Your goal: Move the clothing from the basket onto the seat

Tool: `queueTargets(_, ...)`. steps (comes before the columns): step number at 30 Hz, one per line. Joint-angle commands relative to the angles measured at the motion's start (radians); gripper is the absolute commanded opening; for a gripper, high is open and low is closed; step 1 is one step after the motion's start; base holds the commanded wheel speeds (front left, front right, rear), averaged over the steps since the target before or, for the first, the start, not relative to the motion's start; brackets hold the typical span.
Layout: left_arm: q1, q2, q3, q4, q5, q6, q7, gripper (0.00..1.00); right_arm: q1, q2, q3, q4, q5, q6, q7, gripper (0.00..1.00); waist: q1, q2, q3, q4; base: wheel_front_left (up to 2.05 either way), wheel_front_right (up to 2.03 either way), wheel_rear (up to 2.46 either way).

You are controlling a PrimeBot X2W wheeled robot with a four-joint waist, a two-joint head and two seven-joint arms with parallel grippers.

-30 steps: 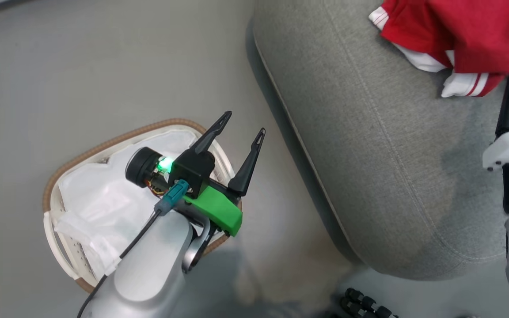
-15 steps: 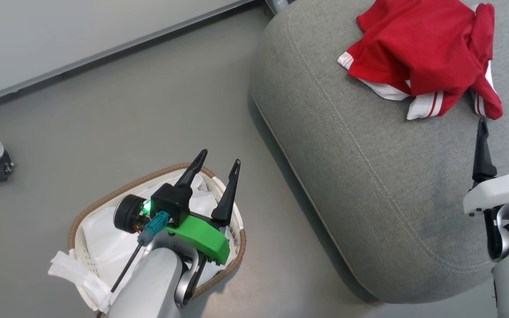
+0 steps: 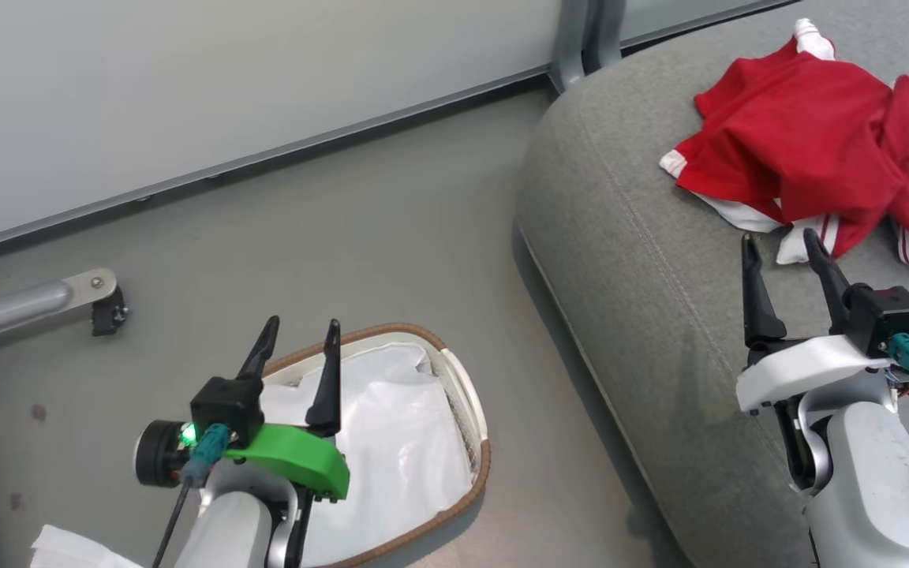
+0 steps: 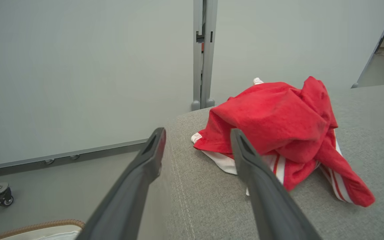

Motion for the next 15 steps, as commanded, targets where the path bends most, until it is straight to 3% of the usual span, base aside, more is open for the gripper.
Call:
queueTargets(1,0.025,0.001,0.021,-0.004,0.001,0.008,0.0,1.0,0.013,0.001,0.006,-0.003,0.009,-0.001,0.0,1.0,0.0,0.0,-0.032,0.059,0.0,0.0,0.0)
queueTargets(15,0.091,-0.002,0.245,-0.006,0.036,0.036,0.0,1.0,-0.003,0.008,0.072,0.011,0.059,-0.001,0.0,1.0,0.0,0.0,-0.045,0.181,0.0,0.0,0.0)
